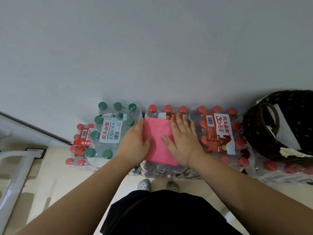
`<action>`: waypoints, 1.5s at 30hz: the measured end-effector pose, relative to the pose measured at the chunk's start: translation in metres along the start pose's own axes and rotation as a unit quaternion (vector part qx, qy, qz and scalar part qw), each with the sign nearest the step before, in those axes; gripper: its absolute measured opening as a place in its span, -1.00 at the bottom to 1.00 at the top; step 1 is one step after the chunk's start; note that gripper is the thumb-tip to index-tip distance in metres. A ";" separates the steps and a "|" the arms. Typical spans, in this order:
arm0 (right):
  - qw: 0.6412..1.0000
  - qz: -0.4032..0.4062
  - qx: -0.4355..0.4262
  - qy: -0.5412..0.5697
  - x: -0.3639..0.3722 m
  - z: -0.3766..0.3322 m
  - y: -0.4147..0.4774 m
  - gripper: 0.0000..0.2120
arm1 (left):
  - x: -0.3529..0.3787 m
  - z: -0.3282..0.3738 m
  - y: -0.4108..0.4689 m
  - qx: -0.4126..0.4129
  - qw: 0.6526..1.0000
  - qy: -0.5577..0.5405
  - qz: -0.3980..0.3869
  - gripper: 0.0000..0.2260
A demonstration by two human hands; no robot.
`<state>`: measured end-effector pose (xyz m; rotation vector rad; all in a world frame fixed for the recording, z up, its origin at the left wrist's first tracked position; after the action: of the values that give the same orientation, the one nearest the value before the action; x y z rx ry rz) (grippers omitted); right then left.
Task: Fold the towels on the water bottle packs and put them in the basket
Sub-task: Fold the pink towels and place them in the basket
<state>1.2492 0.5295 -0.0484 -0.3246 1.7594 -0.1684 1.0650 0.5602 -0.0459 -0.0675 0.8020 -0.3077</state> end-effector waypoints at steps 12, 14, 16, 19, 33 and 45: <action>0.992 0.017 0.075 -0.097 0.023 -0.032 0.000 -0.03 | -0.010 -0.003 0.031 -0.063 0.986 -0.122 -0.096 -0.71; 0.993 0.012 0.075 -0.095 0.021 -0.034 0.000 -0.01 | -0.012 -0.002 0.031 -0.050 0.985 -0.132 -0.095 -0.68; 0.994 0.009 0.078 -0.079 0.018 -0.037 0.002 0.00 | -0.014 0.000 0.032 -0.031 0.988 -0.119 -0.089 -0.67; 0.994 0.018 0.077 -0.072 0.014 -0.041 0.002 -0.03 | -0.022 -0.004 0.034 -0.038 0.990 -0.122 -0.059 -0.75; 0.983 0.009 0.052 0.175 0.018 -0.029 -0.003 -0.05 | -0.047 0.039 0.029 0.038 0.995 -0.087 0.017 -0.88; 0.924 -0.064 -0.002 0.378 0.003 0.008 -0.005 -0.24 | 0.019 0.066 0.025 0.072 0.994 0.079 -0.021 -0.92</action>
<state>1.2572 0.5245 -0.0520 -0.4104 2.5027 -0.4268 1.1309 0.5751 -0.0179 0.0760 0.9342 -0.4145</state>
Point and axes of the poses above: each hand's wrist, its own y-axis towards the middle knuckle, its own x-axis out of the palm, z = x × y, the point moved 3 cm from there along y, towards the middle knuckle, and after that the axes turned 9 degrees about -y, right-handed, at the moved point
